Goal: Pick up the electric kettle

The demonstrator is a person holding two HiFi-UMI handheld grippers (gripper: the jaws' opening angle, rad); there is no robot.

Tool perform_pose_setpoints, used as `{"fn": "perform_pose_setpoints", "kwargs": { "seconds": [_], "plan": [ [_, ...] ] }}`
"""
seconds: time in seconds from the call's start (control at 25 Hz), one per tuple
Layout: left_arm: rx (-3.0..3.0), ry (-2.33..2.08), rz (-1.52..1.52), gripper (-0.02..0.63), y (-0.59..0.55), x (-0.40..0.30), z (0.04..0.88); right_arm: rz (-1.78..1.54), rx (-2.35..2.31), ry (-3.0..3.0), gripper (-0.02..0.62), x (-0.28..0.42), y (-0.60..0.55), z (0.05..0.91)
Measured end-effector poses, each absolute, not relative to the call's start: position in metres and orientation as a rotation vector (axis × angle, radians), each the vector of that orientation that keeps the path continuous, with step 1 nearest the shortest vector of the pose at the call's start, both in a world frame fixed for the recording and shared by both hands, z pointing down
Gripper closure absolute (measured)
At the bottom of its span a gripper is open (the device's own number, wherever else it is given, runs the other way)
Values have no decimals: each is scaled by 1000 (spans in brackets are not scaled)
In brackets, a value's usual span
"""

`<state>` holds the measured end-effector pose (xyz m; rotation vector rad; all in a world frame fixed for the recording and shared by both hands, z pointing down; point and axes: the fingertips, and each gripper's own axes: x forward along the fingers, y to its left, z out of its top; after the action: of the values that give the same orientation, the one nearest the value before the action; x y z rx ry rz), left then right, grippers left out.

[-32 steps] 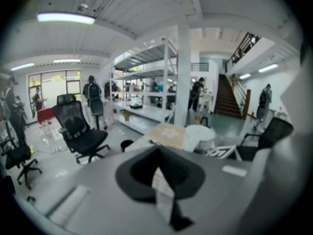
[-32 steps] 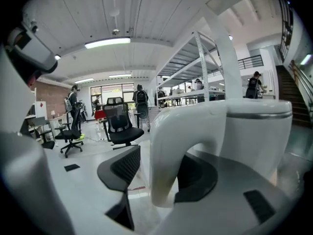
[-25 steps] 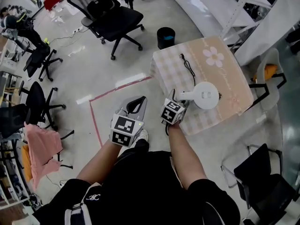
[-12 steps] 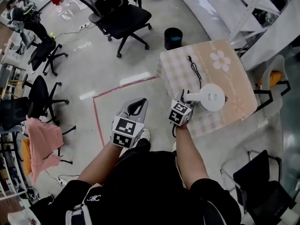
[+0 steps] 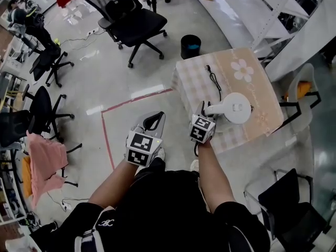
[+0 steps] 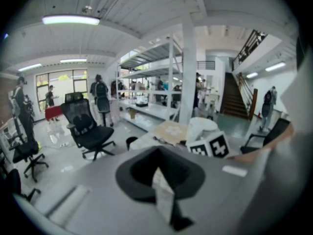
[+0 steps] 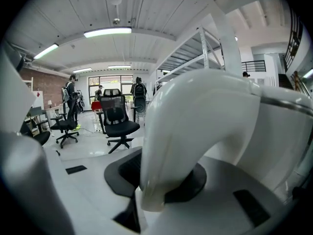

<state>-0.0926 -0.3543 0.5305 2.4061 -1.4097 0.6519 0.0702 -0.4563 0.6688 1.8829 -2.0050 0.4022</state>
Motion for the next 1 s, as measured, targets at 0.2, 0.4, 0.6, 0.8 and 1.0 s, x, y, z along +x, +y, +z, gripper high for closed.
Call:
{"fn": "perform_pose_setpoints", "kwargs": {
  "seconds": [0.2,0.4,0.6,0.8,1.0],
  "plan": [
    [2411,-1412,601,609,-356,-85,525,315,1865,-2033,514,75,-460,638],
    [2429,-1395,540,609,-358,-72,519,279,1832,-2088,514,82,-459,600],
    [2454,-1394,483,609,-362,-63,508,182,1800,-2139,514,86,-458,550],
    [2468,-1386,439,609,-371,-54,499,138,1715,-2191,514,85,-450,504],
    [2501,-1349,392,609,-380,-38,492,98,1662,-2235,514,83,-434,469]
  ]
}}
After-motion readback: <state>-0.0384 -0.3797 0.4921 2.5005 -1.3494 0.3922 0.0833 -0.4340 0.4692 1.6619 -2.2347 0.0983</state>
